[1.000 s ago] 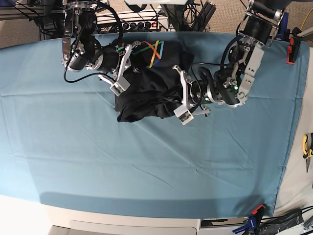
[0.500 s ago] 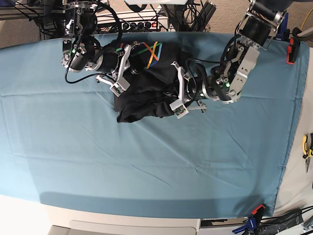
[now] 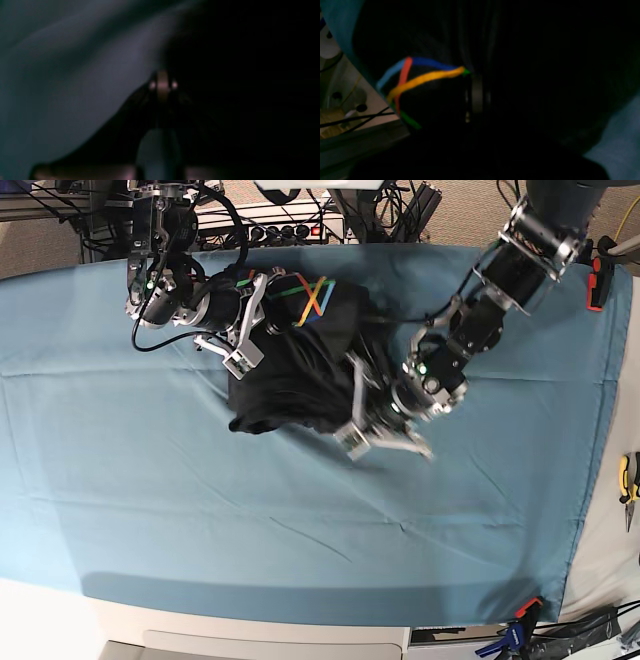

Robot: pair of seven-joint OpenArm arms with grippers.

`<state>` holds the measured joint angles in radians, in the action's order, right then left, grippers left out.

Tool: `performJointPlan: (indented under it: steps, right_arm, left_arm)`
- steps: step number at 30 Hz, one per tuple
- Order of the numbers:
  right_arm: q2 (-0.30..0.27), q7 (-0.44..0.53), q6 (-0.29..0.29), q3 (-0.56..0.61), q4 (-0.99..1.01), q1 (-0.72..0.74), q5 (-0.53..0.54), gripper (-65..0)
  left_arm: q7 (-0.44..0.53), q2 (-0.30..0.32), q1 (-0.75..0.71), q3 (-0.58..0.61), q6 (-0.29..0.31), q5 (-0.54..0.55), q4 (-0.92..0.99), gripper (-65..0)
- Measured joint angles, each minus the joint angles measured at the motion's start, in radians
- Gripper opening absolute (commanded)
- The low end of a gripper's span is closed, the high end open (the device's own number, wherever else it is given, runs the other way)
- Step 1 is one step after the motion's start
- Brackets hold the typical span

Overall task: Fold the T-shirt properly
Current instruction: 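Press and tuck the bundle's loose edges with both grippers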

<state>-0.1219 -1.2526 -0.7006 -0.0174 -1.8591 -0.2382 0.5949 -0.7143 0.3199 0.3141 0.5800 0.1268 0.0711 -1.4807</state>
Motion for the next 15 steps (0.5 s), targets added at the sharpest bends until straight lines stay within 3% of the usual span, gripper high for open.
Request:
performJointPlan:
  steps: [3, 9, 15]
  right_arm:
    - [0.000, -0.002, 0.000, 0.000, 0.000, 0.000, 0.000, -65.0]
    - [0.000, 0.000, 0.000, 0.000, 0.000, 0.000, 0.000, -65.0]
    - [-0.001, -0.006, 0.000, 0.000, 0.000, 0.017, 0.008, -65.0]
  left_arm:
    - [-0.003, 0.012, 0.033, -0.005, -0.027, -0.020, 0.000, -65.0]
    - [-0.024, 0.053, 0.058, 0.001, -0.019, 0.006, -0.001, -65.0]
    - [-0.049, 0.101, 0.116, -0.035, -0.040, 0.183, -0.019, -65.0]
